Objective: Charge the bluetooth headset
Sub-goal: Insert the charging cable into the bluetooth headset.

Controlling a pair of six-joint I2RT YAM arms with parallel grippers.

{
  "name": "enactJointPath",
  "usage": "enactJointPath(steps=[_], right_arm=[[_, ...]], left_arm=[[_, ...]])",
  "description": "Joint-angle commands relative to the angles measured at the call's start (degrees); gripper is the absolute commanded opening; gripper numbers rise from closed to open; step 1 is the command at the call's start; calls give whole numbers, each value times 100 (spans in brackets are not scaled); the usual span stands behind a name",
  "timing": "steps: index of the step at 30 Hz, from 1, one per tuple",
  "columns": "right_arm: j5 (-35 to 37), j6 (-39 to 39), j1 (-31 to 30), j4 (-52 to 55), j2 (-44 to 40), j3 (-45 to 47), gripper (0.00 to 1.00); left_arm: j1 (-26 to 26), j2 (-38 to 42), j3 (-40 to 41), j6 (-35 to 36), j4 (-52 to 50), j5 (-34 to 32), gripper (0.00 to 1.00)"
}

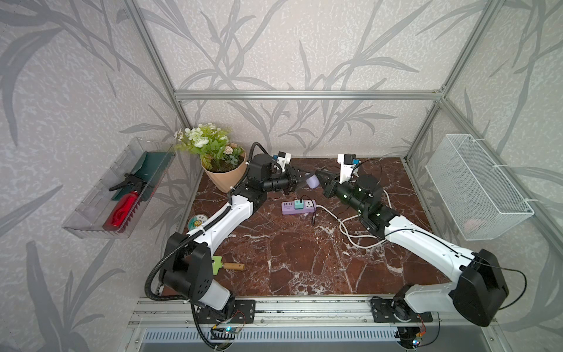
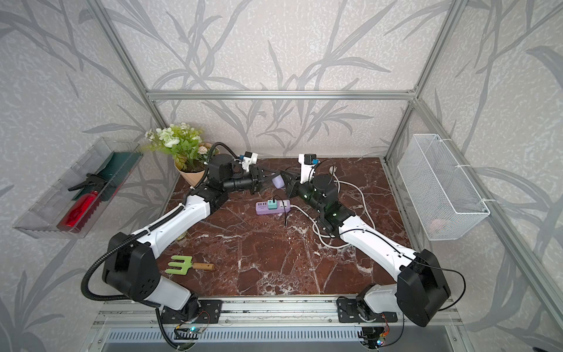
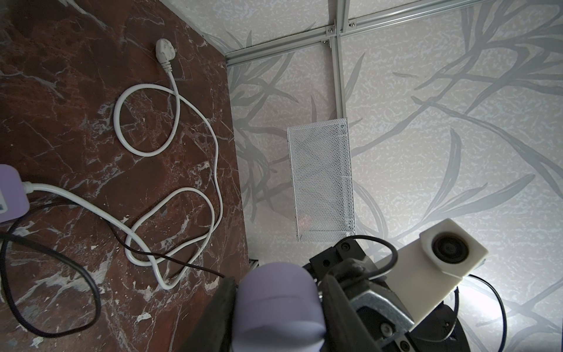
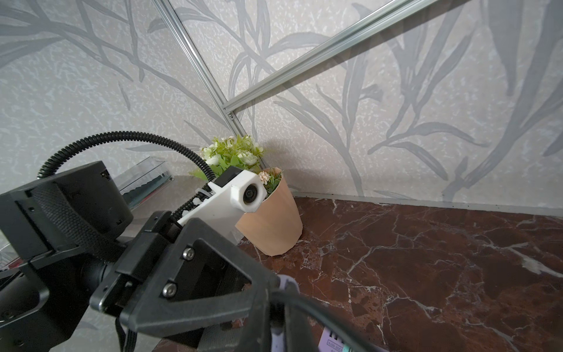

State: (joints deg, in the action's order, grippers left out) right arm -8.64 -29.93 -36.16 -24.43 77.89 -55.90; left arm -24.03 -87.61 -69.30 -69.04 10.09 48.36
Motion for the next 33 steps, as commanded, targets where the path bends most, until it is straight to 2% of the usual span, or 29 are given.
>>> enactJointPath(steps=[1,6,13,22,33], right_arm=[[-1192,5,-280,1652,288,418,0],[-1126,224,-426,2053,5,564,0],[-1114,86,-427,1987,-198,675,0],[-558,-92,-427,2045,-347,339,0],[-608,300,-392,3421,-209,-540,0]], left_arm=[[-322,393,-611,79,1329,798,0],[-295,337,-620,151,1314,831,0],[-292,296,-570,250,1483,893,0],[-292,341,-211,284,2017,892,0],[-291,460,-380,1403,688,977,0]])
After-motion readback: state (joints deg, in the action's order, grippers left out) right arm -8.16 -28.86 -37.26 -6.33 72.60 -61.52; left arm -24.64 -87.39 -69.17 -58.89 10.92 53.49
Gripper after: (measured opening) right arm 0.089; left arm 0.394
